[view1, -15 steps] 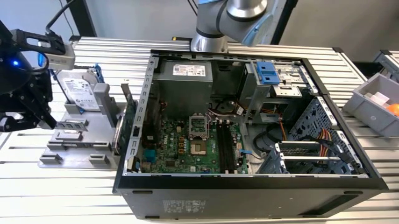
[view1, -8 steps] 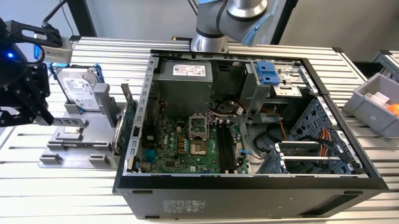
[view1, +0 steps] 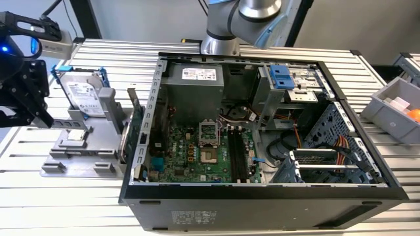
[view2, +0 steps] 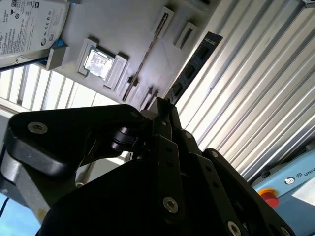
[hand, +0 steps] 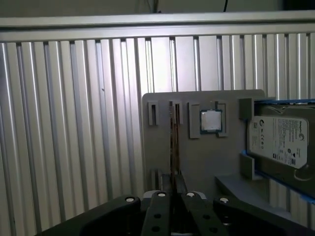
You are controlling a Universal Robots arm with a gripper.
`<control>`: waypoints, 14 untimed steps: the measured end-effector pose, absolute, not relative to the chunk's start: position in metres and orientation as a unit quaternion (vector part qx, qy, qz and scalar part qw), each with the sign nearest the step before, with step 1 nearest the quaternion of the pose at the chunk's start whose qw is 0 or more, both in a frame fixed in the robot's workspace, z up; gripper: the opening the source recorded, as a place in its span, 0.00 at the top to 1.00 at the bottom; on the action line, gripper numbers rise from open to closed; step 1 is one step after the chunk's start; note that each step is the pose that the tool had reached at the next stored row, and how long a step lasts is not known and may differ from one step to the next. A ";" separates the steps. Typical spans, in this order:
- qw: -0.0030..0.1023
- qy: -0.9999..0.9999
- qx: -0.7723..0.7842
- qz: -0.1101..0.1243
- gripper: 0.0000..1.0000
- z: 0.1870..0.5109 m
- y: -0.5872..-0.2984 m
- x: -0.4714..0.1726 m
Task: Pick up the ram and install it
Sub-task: 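Pick up the ram and move it above insertion slot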
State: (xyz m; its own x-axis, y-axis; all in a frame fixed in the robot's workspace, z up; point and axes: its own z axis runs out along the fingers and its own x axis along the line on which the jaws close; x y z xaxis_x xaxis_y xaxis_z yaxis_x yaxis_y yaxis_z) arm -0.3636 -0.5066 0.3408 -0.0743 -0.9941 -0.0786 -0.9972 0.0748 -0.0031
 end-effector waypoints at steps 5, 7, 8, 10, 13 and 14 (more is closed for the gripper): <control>0.030 0.732 -0.680 0.026 1.00 0.348 -0.506 -0.364; 0.030 0.732 -0.680 0.026 1.00 0.352 -0.506 -0.364; 0.030 0.732 -0.680 0.026 1.00 0.354 -0.506 -0.364; 0.030 0.732 -0.680 0.026 1.00 0.357 -0.506 -0.364; 0.030 0.732 -0.680 0.026 1.00 0.363 -0.506 -0.364; 0.030 0.732 -0.680 0.026 1.00 0.365 -0.506 -0.364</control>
State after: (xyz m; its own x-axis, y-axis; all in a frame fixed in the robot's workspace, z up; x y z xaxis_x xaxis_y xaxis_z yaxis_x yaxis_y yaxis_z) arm -0.3636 -0.5064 0.3646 -0.0734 -0.9942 -0.0786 -0.9973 0.0739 -0.0032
